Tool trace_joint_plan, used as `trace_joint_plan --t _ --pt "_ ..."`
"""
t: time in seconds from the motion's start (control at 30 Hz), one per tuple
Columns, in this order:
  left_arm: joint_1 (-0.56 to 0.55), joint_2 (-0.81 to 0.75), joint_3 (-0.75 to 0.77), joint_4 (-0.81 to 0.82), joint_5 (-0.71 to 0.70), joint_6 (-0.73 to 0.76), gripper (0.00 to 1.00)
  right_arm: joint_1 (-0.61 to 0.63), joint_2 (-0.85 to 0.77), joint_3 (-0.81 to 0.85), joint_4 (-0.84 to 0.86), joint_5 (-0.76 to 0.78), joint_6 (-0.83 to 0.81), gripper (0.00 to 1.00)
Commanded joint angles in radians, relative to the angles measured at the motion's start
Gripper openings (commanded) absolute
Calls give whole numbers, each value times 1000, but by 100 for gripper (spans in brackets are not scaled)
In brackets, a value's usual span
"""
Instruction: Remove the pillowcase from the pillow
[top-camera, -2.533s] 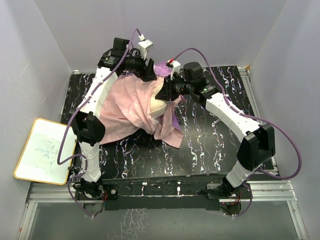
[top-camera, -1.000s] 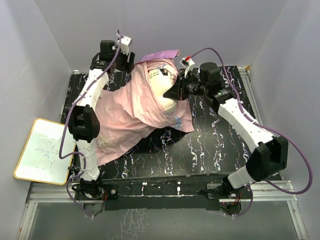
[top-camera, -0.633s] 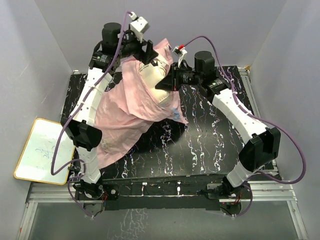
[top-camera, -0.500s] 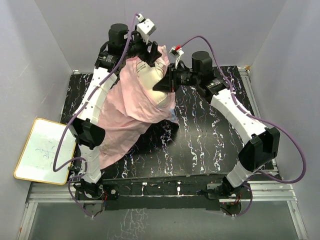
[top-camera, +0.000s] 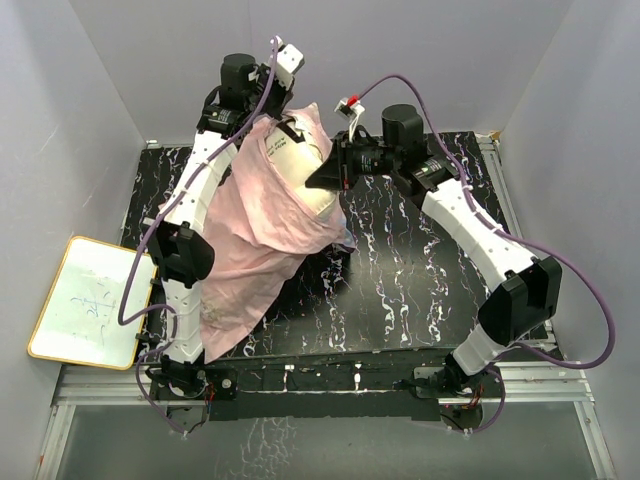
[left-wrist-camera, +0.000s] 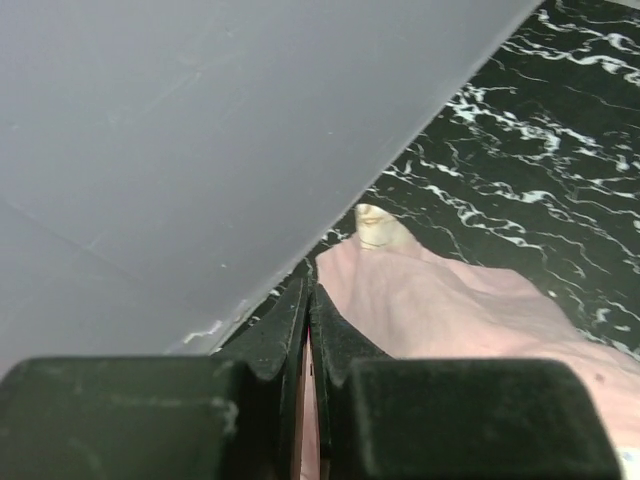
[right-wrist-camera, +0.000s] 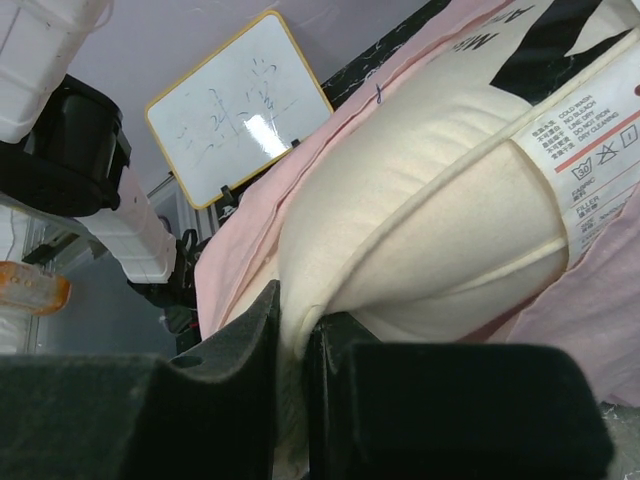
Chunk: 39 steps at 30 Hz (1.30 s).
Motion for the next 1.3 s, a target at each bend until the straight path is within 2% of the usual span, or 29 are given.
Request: trace_joint_plan --t 0.0,0.17,0.27,0.37,0.43,0.47,0.53,0.57,0.6,0.67,0.87,1.03,1.27 --pt "-2 -36 -20 127 -130 44 0 3 -100 28 149 -82 -18 8" --pt "6 42 60 195 -283 70 0 12 -122 11 164 -134 -14 8" --pt "14 66 78 228 -324 71 0 12 -147 -17 193 -163 1 8" --pt "32 65 76 202 -300 45 0 10 -173 -37 202 -152 -1 8" --pt "68 42 75 171 -211 -49 0 9 -180 -46 199 -136 -9 8" --pt "92 22 71 160 -138 -106 14 6 -177 -44 188 -121 -18 8" --pt "143 -29 46 138 14 -177 60 -4 -166 -35 153 -87 -49 8" --pt "160 -58 29 120 66 -180 72 -9 -155 -25 133 -70 -61 8" --pt "176 -93 1 102 117 -176 80 -12 -145 -17 122 -57 -68 8" --pt "209 -187 -89 82 234 -159 90 -15 -127 1 118 -48 -74 8" --pt "247 -388 -288 56 439 -114 92 -15 -61 77 89 -53 -85 8" --pt "237 -403 -329 55 538 -147 91 -11 -36 101 90 -59 -75 8" --pt "190 -227 -127 -145 472 -32 83 0 -35 89 104 -56 -55 8"
